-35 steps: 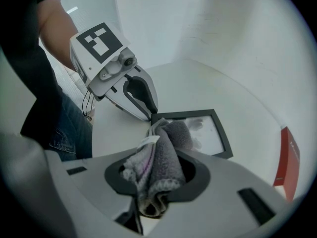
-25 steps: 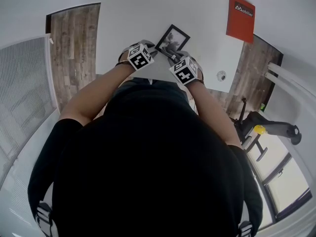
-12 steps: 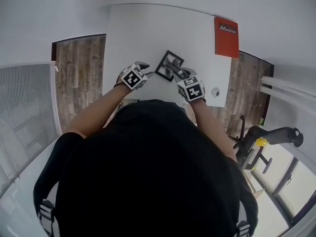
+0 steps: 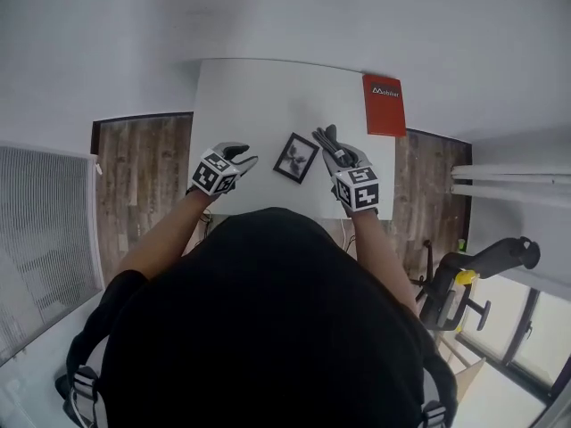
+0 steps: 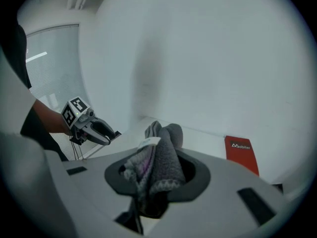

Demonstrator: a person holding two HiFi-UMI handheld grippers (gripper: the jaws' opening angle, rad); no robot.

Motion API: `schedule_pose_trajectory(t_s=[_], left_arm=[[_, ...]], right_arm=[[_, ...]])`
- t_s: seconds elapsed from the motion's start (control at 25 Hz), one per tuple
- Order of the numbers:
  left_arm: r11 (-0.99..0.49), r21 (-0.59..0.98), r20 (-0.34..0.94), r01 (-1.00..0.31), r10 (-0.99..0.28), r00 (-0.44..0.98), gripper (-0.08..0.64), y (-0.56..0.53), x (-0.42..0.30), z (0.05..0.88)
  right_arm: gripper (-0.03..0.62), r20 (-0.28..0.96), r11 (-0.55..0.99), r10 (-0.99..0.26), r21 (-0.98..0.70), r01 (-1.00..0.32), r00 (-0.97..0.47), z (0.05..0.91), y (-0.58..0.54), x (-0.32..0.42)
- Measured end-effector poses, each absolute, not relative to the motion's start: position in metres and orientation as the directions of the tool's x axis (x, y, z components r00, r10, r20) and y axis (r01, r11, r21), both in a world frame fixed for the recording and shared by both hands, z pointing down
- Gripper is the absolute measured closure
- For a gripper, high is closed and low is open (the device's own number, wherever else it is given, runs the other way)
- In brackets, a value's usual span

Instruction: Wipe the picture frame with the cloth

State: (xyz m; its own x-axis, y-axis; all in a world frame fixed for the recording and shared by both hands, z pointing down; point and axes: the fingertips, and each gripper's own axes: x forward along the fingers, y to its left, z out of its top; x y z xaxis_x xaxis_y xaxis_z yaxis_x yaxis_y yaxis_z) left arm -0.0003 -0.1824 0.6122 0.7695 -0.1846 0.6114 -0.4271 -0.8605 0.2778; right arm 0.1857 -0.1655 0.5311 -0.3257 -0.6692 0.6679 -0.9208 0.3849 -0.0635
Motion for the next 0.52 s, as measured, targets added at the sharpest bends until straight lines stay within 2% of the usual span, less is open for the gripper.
schedule_pose_trajectory(t_s=[0.28,0.52], left_arm=[[-0.858,0.258,0.561,-0.443,-0.241,0.792,0.399,-0.182,-0.027,0.573],[-0.85,0.263,0.56,-0.457,-0.251,0.79,0.399,-0.162,-0.051,0.566]], right_arm=[[0.486,0.598,0.323,-0.745,-0.065,-0.944,-0.296,0.492,-0.152,0.189],[0.486,0.589,0.294,-0.76,-0.064,-0.954,-0.274,0.489,-0.127,0.185]])
